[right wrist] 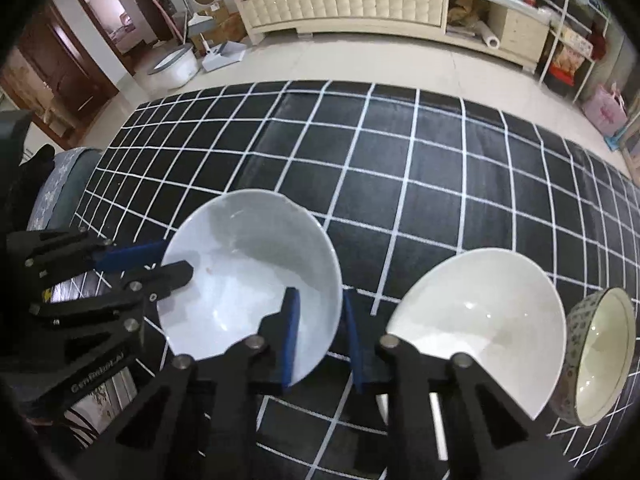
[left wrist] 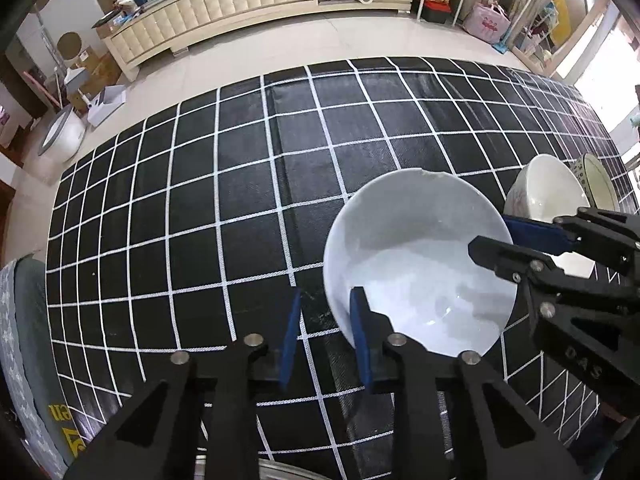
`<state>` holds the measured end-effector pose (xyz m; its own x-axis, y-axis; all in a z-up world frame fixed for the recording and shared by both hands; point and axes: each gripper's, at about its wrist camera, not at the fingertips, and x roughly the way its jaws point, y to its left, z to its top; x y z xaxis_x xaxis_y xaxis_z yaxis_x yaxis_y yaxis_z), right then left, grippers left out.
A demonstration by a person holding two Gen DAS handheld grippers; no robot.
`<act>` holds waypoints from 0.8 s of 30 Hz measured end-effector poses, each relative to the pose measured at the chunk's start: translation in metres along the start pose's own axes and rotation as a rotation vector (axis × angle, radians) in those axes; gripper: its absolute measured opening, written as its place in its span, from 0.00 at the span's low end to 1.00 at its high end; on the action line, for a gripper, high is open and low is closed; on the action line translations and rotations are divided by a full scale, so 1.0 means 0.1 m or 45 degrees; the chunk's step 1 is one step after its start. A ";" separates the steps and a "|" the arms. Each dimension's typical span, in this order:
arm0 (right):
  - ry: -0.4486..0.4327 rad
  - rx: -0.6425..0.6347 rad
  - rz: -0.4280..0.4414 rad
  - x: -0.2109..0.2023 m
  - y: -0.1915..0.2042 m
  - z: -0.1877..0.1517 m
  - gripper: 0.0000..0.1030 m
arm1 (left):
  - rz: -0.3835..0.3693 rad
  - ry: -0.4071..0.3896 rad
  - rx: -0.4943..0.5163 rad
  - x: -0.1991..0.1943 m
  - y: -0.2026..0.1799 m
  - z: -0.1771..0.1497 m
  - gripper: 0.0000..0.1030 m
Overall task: Organize plates and bowls
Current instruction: 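Move both tools to the red-logo white bowl and grasp its rim, then lift the red-logo white bowl with both tools toward the plate stack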
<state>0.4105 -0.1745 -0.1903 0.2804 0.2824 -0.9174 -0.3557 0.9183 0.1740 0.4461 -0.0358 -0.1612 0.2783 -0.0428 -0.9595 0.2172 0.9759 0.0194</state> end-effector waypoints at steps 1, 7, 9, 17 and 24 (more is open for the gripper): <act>0.006 -0.004 -0.009 0.02 0.00 0.00 0.21 | 0.008 0.002 0.012 0.01 -0.02 0.00 0.21; -0.003 -0.007 -0.049 0.03 0.01 -0.05 0.10 | -0.018 0.035 0.022 0.09 -0.08 0.03 0.13; -0.004 -0.006 -0.055 0.02 0.01 -0.05 0.10 | -0.031 0.056 0.024 0.14 -0.10 0.03 0.13; -0.030 0.013 -0.038 -0.02 0.04 -0.13 0.09 | -0.041 0.077 0.022 0.11 -0.14 -0.05 0.13; -0.023 0.049 -0.024 -0.16 0.05 -0.29 0.09 | -0.033 0.086 0.041 0.02 -0.22 -0.22 0.13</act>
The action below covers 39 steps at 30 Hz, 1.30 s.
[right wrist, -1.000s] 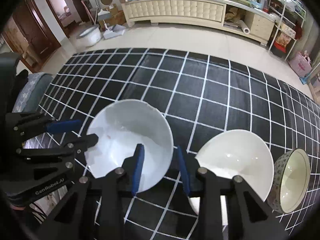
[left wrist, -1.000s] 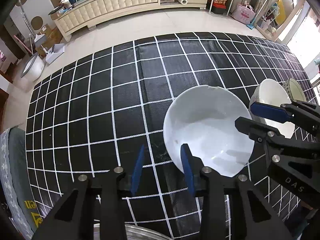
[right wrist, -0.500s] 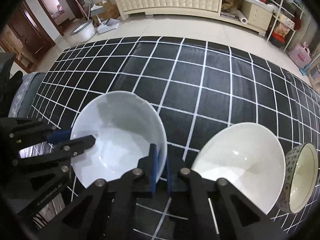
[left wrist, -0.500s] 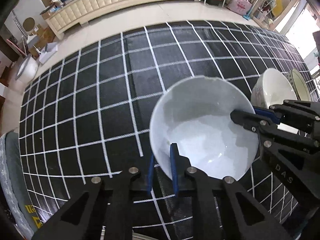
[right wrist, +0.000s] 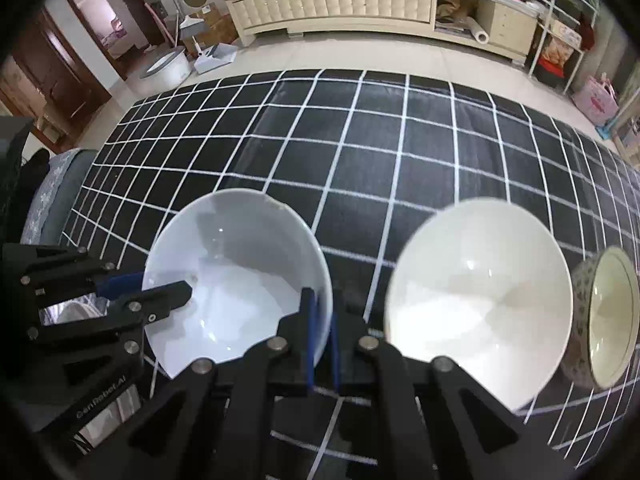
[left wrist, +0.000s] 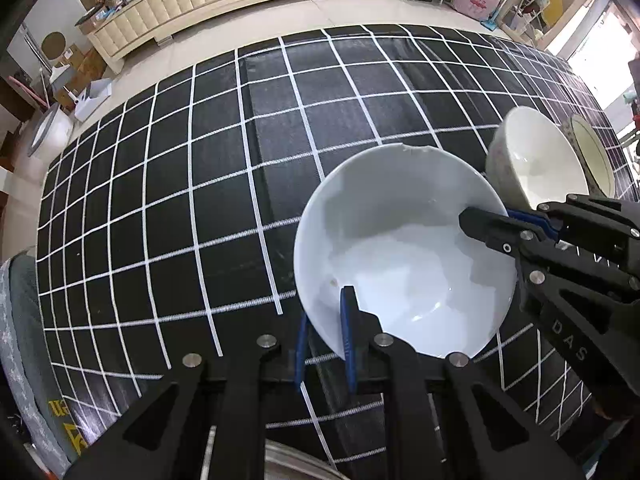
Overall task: Organize plates and bowls
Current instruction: 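Lift the red-logo white bowl with both tools toward the plate stack, then lower the bowl onto the cartoon-print plate and open both tools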
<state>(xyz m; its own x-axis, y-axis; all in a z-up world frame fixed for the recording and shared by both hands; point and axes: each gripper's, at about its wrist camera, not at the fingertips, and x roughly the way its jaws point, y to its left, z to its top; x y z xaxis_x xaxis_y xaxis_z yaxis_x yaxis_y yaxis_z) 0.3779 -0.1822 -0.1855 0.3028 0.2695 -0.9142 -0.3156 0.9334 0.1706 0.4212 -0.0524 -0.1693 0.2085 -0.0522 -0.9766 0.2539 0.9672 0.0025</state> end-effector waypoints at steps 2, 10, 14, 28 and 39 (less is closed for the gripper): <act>-0.011 0.004 -0.004 -0.10 0.02 -0.06 0.09 | 0.002 -0.004 0.012 -0.06 -0.07 -0.07 0.13; -0.029 0.035 -0.006 -0.51 0.09 -0.37 0.08 | -0.002 -0.045 0.032 -0.47 -0.33 -0.41 0.13; -0.050 0.043 -0.023 -0.66 0.16 -0.58 0.09 | 0.002 -0.067 0.062 -0.63 -0.42 -0.59 0.13; 0.008 0.097 -0.015 -0.67 0.24 -1.20 0.08 | -0.027 -0.053 0.066 -0.68 -0.65 -1.31 0.12; 0.071 0.132 0.018 -0.48 0.24 -1.34 0.08 | -0.029 -0.005 0.048 -0.45 -0.71 -1.52 0.12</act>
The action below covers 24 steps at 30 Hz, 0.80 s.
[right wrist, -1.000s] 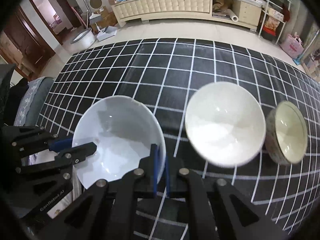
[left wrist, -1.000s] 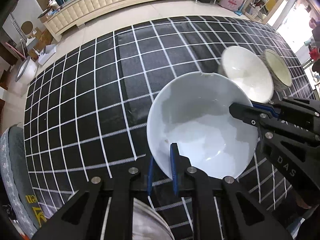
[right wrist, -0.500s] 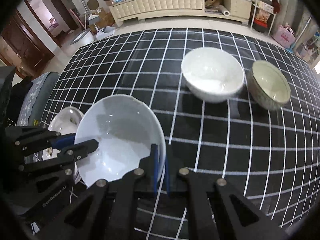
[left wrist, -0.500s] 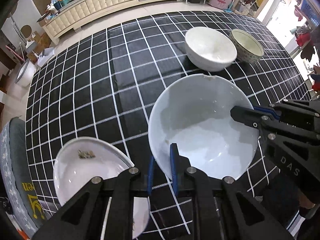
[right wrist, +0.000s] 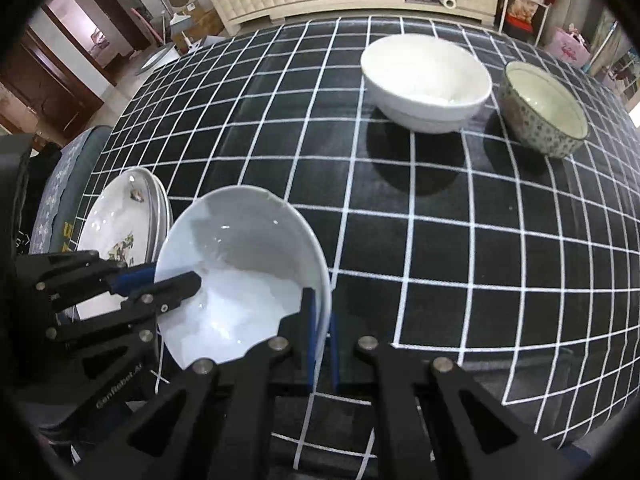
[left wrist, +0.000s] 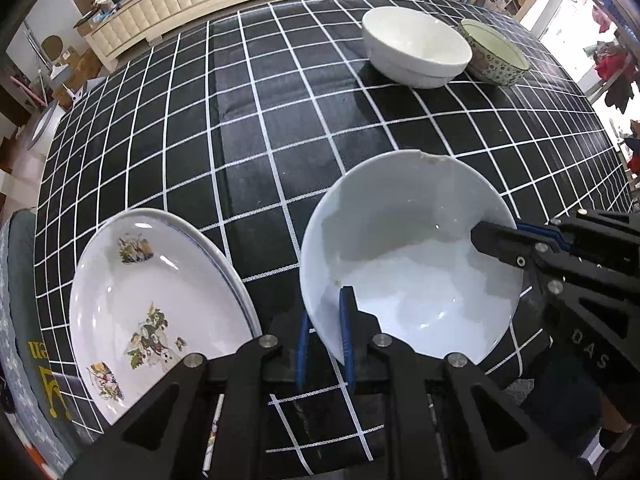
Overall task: Organize plates and bowls
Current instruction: 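Lower the bowl onto the cartoon-print plate and open both tools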
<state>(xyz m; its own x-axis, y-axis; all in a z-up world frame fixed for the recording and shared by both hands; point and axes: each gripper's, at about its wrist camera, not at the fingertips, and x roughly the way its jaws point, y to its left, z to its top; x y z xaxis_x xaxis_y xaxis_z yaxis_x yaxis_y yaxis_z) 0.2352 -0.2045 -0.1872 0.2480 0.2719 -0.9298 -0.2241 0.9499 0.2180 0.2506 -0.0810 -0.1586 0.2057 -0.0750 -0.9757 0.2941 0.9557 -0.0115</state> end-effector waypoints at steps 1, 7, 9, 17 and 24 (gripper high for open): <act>0.010 0.000 0.002 0.03 0.00 0.00 0.08 | 0.003 0.003 0.003 0.01 0.01 0.00 0.12; 0.058 0.022 0.016 0.12 0.01 -0.04 0.09 | 0.015 0.033 0.018 0.09 0.02 -0.03 0.12; 0.059 0.018 0.003 0.12 0.03 -0.05 0.09 | 0.017 0.028 0.022 0.10 0.02 -0.04 0.12; 0.066 0.036 -0.008 0.12 0.03 -0.08 0.09 | 0.031 0.016 0.025 0.11 -0.01 -0.06 0.12; 0.048 0.081 0.020 0.05 -0.02 -0.09 0.09 | -0.005 0.023 0.008 0.07 0.04 -0.13 0.12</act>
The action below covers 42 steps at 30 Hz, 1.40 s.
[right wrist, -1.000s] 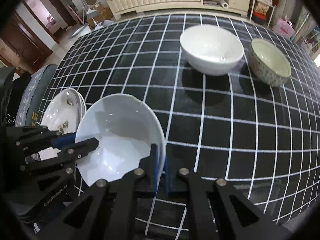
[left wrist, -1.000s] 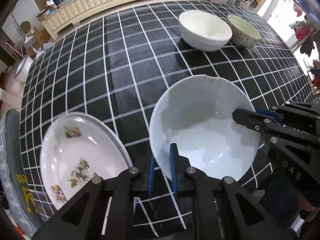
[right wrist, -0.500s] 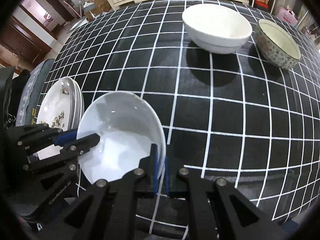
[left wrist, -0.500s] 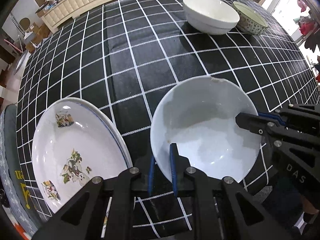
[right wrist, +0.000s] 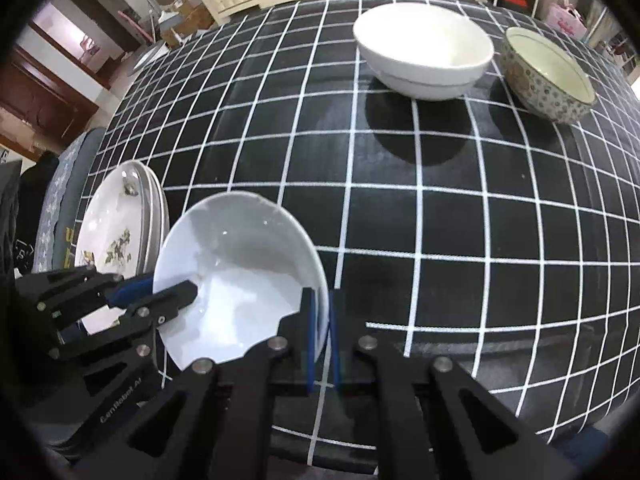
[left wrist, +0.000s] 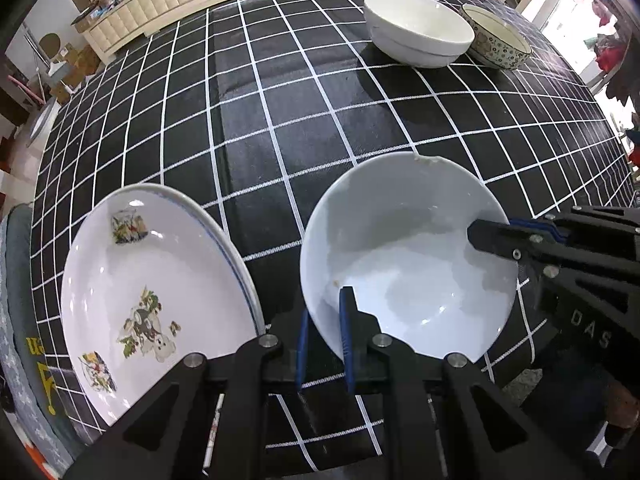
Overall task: Organize plates and bowls
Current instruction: 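Lower the bowl onto the cartoon-print plate and open both tools, then move both tools to the plain white bowl and grasp its rim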
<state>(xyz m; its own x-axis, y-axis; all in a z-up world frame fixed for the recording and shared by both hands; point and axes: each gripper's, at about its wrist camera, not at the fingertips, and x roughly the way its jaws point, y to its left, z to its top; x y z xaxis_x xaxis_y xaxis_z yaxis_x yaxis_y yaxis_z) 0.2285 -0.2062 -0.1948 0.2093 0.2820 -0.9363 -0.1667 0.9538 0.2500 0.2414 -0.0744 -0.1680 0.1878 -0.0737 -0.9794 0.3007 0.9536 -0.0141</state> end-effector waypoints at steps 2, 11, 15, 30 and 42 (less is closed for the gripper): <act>-0.021 0.014 0.004 -0.05 -0.02 0.00 0.09 | 0.000 -0.017 -0.005 -0.05 0.02 -0.02 0.12; -0.095 -0.038 -0.064 -0.29 0.04 -0.03 0.12 | 0.036 -0.097 -0.037 -0.34 0.12 -0.01 0.18; -0.136 -0.048 -0.069 -0.45 0.04 0.00 0.12 | 0.037 -0.133 -0.042 -0.47 0.10 0.01 0.18; -0.210 -0.067 -0.134 -0.79 -0.12 0.35 0.12 | -0.012 -0.279 -0.029 -0.91 -0.05 0.40 0.24; -0.238 -0.055 -0.138 -0.94 -0.34 0.74 0.12 | 0.010 -0.322 -0.013 -1.09 -0.11 0.91 0.28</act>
<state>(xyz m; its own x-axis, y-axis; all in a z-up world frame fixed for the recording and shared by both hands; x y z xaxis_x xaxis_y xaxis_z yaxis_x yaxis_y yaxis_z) 0.2854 -0.2570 -0.0972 0.4028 0.1962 -0.8940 -0.1742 0.9753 0.1356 0.3030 -0.1037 -0.0426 0.4187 -0.1356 -0.8980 0.2893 0.9572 -0.0097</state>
